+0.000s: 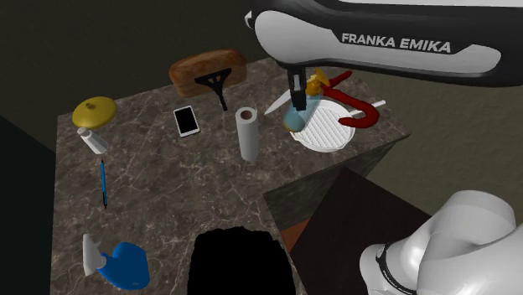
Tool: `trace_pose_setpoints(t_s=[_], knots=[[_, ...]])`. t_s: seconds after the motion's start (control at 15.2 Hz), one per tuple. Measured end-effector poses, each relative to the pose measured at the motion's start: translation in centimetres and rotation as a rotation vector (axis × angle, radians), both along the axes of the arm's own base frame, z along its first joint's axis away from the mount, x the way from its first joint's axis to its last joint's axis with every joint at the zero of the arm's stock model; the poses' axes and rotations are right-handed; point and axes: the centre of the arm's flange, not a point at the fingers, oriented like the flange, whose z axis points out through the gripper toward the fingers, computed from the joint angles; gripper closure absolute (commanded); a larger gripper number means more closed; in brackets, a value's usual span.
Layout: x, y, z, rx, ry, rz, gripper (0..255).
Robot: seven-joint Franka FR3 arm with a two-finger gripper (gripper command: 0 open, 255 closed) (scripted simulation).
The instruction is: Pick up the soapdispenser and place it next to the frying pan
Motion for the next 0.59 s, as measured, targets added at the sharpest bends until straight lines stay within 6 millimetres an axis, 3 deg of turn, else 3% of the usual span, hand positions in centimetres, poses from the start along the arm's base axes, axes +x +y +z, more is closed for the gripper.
trace_pose_setpoints(t_s=[0.59], knots=[[-0.1,0.1,-4.7,0.000,0.000,0.000,255]])
